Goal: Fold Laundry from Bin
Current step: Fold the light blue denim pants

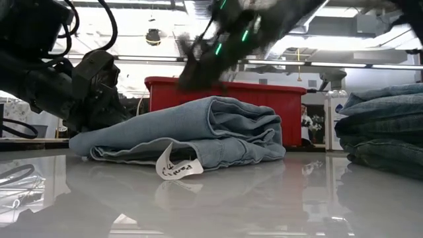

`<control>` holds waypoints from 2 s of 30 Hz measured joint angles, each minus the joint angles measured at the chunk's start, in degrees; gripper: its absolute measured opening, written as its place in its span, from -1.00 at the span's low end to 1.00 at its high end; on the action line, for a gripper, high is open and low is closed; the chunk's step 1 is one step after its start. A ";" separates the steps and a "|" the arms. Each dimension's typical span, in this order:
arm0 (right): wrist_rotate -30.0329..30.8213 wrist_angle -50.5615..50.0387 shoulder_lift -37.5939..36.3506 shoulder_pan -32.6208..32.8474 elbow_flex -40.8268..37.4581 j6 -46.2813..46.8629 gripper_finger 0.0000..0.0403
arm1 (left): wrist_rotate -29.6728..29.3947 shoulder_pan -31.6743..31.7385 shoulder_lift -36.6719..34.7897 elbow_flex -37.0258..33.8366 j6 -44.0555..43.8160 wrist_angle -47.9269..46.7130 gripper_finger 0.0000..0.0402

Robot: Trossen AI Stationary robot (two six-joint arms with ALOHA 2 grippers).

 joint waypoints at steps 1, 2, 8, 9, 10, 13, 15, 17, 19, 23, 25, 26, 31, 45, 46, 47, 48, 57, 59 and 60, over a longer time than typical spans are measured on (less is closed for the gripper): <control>0.90 -2.80 -2.78 -0.15 0.10 -1.28 -0.42 | 0.11 0.22 0.00 0.00 -0.04 0.02 -0.85; 3.05 -6.14 -5.27 -0.10 0.16 -2.64 -0.42 | 0.11 0.40 -0.02 0.00 -0.25 0.02 -0.85; 17.44 -19.94 -12.95 5.72 -8.16 -2.34 -0.48 | -0.04 1.58 -0.02 -0.02 -0.49 0.01 -0.85; 17.64 -19.20 -13.80 6.93 -11.20 0.05 -0.49 | -0.03 1.61 -0.02 -0.02 -0.50 0.00 -0.85; 18.35 -17.71 -14.54 8.23 -14.39 2.88 -0.50 | -0.02 1.61 -0.02 -0.04 -0.47 0.00 -0.85; 23.69 -12.30 -14.99 12.95 -24.10 10.90 -0.52 | 0.13 1.64 -0.02 -0.04 -0.38 -0.07 -0.85; 29.75 -7.63 -14.80 15.97 -30.13 15.23 -0.52 | 0.26 1.65 -0.02 -0.04 -0.38 -0.08 -0.85; 35.19 -0.61 -13.92 17.76 -34.77 19.03 -0.52 | 0.10 1.66 -0.02 -0.04 -0.38 -0.24 -0.85; 36.03 4.26 -12.51 17.94 -38.15 20.84 -0.52 | -0.14 1.77 -0.01 -0.04 -0.41 -0.30 -0.85; 32.87 9.41 -8.43 17.01 -39.34 20.33 -0.52 | 1.36 3.05 -0.05 -0.11 -2.54 0.85 -0.85; 31.00 9.70 -6.40 16.60 -38.68 20.15 -0.52 | 3.34 3.75 -0.80 -0.27 -2.90 2.76 -0.85; 30.10 9.96 -5.54 16.37 -38.28 20.13 -0.52 | 4.09 4.02 -1.27 -0.28 -2.86 4.43 -0.85; 28.97 9.82 -3.40 16.20 -36.48 19.92 -0.52 | 4.39 4.87 -7.48 -0.09 2.60 14.07 -0.85; 26.37 13.35 -3.09 13.92 -35.46 15.87 -0.52 | 12.78 3.36 -9.23 19.62 29.65 -19.61 -0.85; 26.41 13.55 -3.09 13.92 -35.46 15.86 -0.52 | 12.20 2.91 -7.21 21.12 30.50 -21.72 -0.85; 26.42 13.72 -3.09 13.92 -35.46 15.87 -0.52 | 11.91 2.56 -5.20 22.39 30.97 -22.16 -0.85; 26.43 13.69 -3.09 13.90 -35.46 15.85 -0.52 | 11.95 2.23 -3.31 23.76 31.11 -21.50 -0.85; 26.76 13.72 -3.06 13.90 -35.46 15.84 -0.52 | 11.59 -1.07 13.12 28.04 24.14 -19.23 -0.95; 26.64 13.78 -3.06 13.90 -35.46 15.84 -0.52 | 11.67 -1.28 15.25 28.09 22.99 -18.95 -0.99; 26.32 13.86 -3.16 13.90 -35.46 15.82 -0.52 | 11.86 -1.27 15.56 28.15 22.32 -19.36 -0.99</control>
